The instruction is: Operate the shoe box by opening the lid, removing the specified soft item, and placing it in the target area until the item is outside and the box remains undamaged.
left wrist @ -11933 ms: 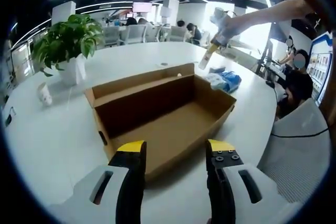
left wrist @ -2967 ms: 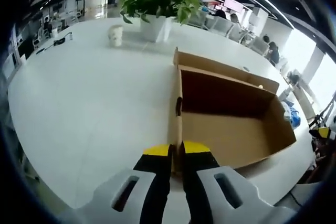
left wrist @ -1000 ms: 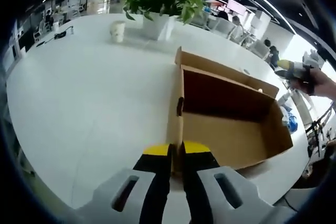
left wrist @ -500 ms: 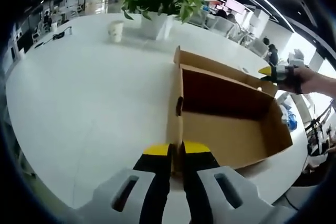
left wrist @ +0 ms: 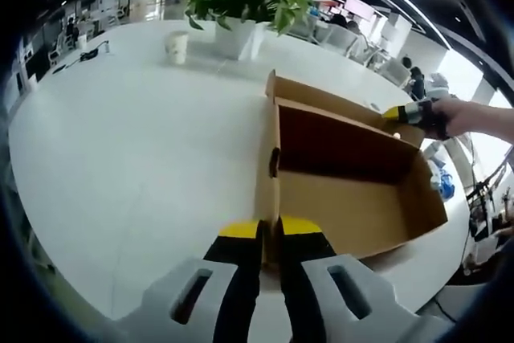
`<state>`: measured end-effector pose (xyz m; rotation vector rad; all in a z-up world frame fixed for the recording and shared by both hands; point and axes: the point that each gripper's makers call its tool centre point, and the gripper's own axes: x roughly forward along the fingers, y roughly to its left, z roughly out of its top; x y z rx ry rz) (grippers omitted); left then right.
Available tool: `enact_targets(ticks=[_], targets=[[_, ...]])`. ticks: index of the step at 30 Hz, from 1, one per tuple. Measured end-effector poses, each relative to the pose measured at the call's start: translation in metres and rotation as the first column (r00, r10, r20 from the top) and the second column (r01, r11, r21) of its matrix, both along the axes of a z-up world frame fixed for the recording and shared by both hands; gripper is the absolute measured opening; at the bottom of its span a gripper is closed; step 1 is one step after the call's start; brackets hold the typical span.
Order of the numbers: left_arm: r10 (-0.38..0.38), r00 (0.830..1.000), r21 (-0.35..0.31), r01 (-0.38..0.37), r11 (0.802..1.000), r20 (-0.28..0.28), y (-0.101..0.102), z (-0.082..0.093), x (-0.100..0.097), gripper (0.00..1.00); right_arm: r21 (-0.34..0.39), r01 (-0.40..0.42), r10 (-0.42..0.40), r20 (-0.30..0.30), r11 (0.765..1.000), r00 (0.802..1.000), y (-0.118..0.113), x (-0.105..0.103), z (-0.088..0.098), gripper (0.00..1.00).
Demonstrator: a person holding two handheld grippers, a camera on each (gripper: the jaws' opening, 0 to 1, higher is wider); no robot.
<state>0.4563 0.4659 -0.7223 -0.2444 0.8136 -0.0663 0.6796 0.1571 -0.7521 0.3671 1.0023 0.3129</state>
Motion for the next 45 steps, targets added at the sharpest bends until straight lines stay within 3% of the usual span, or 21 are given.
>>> enact_targets(ticks=[3,6,14,34,45], targets=[[0.000,1.000,0.002,0.000,1.000,0.000,0.000,0.000,0.000,0.07,-0.043,-0.014,0.013,-0.032,0.999,0.999,-0.002,-0.003,-0.007,0.16],[0.000,1.000,0.003,0.000,1.000,0.001,0.000,0.000,0.000,0.07,-0.019,0.016,-0.017,-0.053,1.000,0.998,0.002,-0.004,-0.007,0.07],[0.000,1.000,0.001,0.000,1.000,0.002,0.000,-0.002,-0.001,0.07,-0.097,0.002,-0.004,-0.017,0.995,1.000,-0.004,-0.003,0.000,0.01],[-0.007,1.000,0.001,0.007,1.000,-0.011,0.000,-0.003,-0.001,0.07,-0.127,0.020,-0.014,0.044,0.992,0.999,-0.005,-0.004,0.029,0.00],[-0.003,1.000,-0.008,0.003,1.000,-0.020,0.000,-0.004,-0.001,0.07,-0.129,0.029,-0.013,0.123,0.991,0.992,-0.007,-0.008,0.062,0.00]])
